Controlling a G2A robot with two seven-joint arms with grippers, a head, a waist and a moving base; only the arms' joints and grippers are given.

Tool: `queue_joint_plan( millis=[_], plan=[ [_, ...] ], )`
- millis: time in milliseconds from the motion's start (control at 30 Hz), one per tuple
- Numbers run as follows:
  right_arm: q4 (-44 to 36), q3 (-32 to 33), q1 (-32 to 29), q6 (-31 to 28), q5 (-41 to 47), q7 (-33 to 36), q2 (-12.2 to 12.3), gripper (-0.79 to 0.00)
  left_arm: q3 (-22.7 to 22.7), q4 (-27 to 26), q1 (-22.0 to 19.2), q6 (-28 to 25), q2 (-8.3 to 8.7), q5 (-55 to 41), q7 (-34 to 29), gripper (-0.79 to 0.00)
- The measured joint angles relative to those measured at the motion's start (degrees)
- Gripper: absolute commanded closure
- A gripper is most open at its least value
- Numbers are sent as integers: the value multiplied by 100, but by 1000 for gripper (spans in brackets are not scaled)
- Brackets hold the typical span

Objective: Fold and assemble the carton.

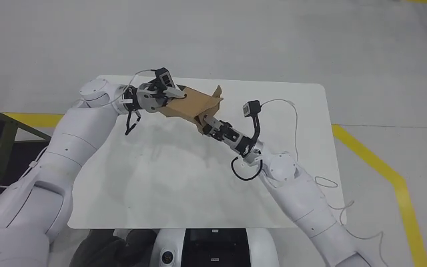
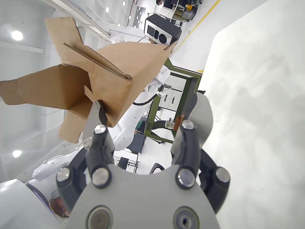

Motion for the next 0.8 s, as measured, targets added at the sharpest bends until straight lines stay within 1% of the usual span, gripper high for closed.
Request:
queue_joint_plan(
  millis=[267, 467, 533, 567, 600, 800],
  plan=[
    [-72, -4, -28, 79, -356, -226, -24, -613, -11, -60, -6, 27, -36, 66, 0, 0],
    [-100, 5, -42, 132, -460, -270, -38, -637, -37, -80, 0, 56, -38, 108, 0, 0],
    [-109, 17, -47, 141, -479, -278, -41, -693, -42, -85, 3, 66, -36, 126, 0, 0],
    [-120, 31, -52, 143, -487, -283, -41, -757, -44, -88, 3, 73, -34, 142, 0, 0],
    [-134, 50, -61, 127, -486, -298, -41, -785, -45, -87, 4, 78, -33, 156, 0, 0],
    [-317, 314, -255, -147, -507, -402, 6, -785, -51, -46, 12, 75, -6, 222, 0, 0]
  ],
)
